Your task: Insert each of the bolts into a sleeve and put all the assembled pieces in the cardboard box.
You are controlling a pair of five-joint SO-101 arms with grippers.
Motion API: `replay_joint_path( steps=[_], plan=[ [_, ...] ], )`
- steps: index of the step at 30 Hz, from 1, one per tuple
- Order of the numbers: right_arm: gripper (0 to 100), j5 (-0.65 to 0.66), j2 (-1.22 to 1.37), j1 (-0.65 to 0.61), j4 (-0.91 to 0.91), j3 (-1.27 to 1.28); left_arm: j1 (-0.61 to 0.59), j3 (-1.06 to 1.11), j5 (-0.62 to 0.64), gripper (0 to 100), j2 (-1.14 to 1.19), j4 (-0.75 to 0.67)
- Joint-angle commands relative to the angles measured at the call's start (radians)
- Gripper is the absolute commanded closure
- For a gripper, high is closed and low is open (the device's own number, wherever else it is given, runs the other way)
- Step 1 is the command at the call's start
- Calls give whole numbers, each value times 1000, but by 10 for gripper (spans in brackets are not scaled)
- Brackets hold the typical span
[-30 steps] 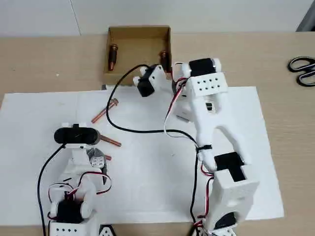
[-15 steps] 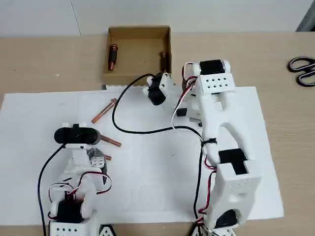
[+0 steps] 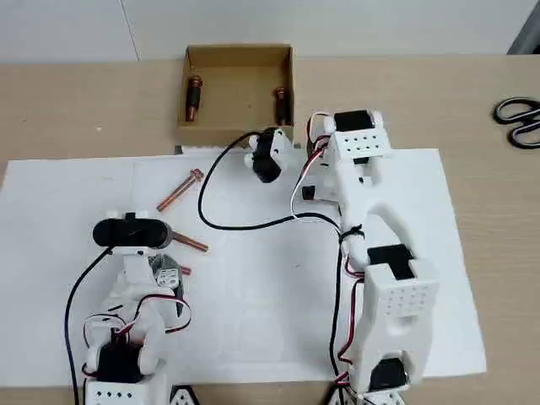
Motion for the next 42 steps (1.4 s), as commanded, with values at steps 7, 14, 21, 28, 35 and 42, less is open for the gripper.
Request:
replay_joint_path(
  steps=[7, 14, 21, 28, 35, 42],
  plan=[
    [830, 6, 5, -48, -15, -9, 3, -38, -6, 994, -8, 3],
    [831, 5, 85, -42, -88, -9, 3, -38, -6, 994, -8, 3],
    [834, 2, 119, -42, -101, -9, 3, -38, -6, 994, -8, 3],
    [924, -32, 117, -25, -96, -9, 3, -38, -6, 994, -8, 3],
    [984, -71, 113, -24, -84, -9, 3, -38, -6, 994, -8, 3],
    [985, -196, 85, -25, 41, -87, -2, -38, -3, 994, -8, 3]
  ],
)
